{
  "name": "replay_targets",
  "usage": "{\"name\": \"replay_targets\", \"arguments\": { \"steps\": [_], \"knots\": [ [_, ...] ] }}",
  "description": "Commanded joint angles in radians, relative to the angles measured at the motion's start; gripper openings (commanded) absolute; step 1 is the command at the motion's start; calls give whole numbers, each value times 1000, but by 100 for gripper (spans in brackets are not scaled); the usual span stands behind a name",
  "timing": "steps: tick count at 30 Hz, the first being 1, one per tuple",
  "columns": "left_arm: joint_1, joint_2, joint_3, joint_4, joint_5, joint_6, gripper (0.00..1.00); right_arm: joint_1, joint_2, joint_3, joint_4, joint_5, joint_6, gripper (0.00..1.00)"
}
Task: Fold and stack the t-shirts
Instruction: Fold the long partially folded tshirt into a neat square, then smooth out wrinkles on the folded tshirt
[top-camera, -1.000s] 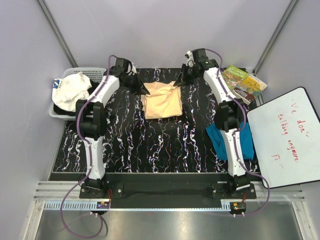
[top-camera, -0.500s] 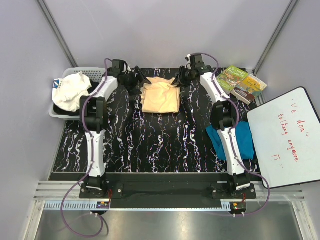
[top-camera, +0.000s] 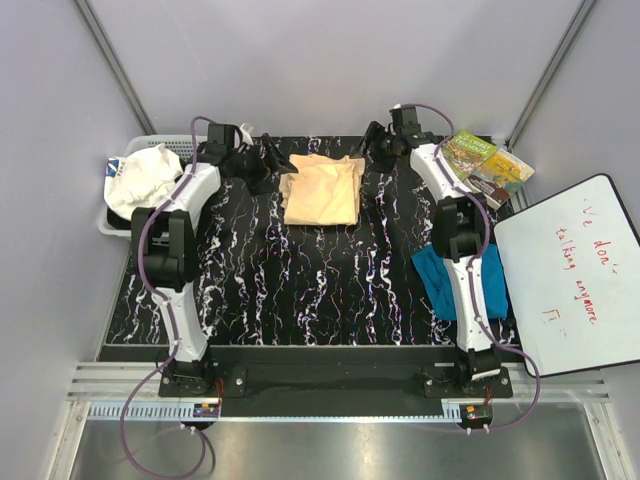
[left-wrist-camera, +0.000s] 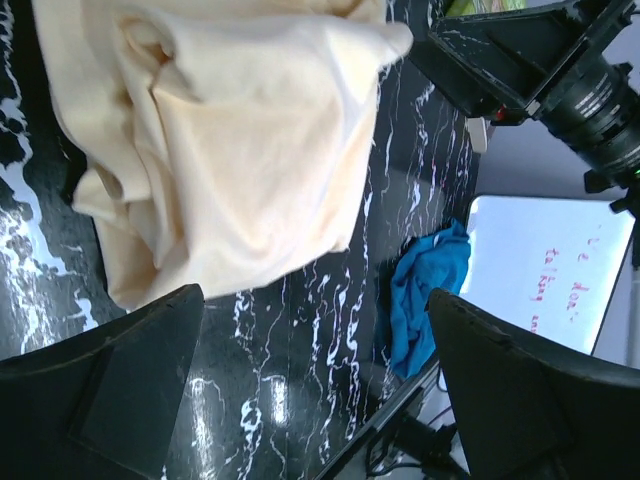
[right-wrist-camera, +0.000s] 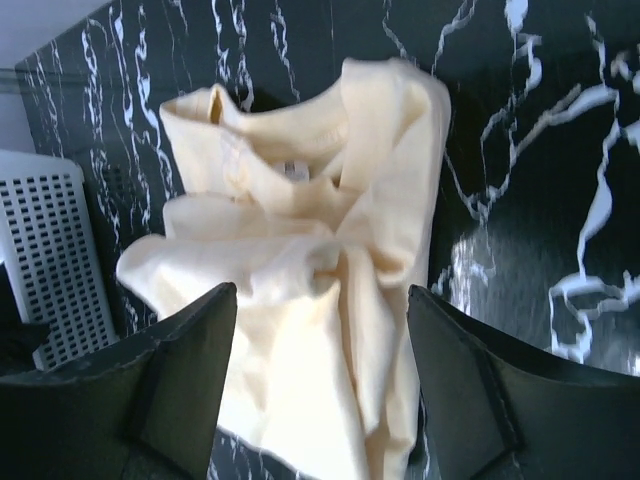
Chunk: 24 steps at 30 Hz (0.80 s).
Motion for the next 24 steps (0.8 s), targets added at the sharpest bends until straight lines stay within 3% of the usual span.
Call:
{"name": "replay_targets", "arguments": {
  "steps": [1, 7, 17, 20, 21, 22, 23, 24],
  "knots": [
    [-9, -34, -59, 12, -22, 85, 99, 4, -228, -150, 36, 9, -31, 77],
    [-16, 94, 15, -8, -48, 71, 99, 4, -277, -355, 33, -69, -40, 77],
    [-43, 273, 206, -25, -41, 46, 99, 11, -207, -415, 36, -180, 6, 77],
    [-56, 333, 289, -24, -13, 34, 74, 26, -164, -391, 39, -206, 7, 77],
    [-58, 360, 307, -24, 4, 24, 60, 38, -135, -380, 39, -216, 7, 77],
    [-64, 371, 323, -24, 10, 20, 37, 49, -118, -354, 38, -242, 9, 76],
    [-64, 387, 340, -24, 19, 14, 22, 57, -103, -340, 33, -253, 3, 73],
    [-66, 390, 343, -24, 24, 7, 12, 72, -72, -324, 21, -261, -2, 63]
  ]
}}
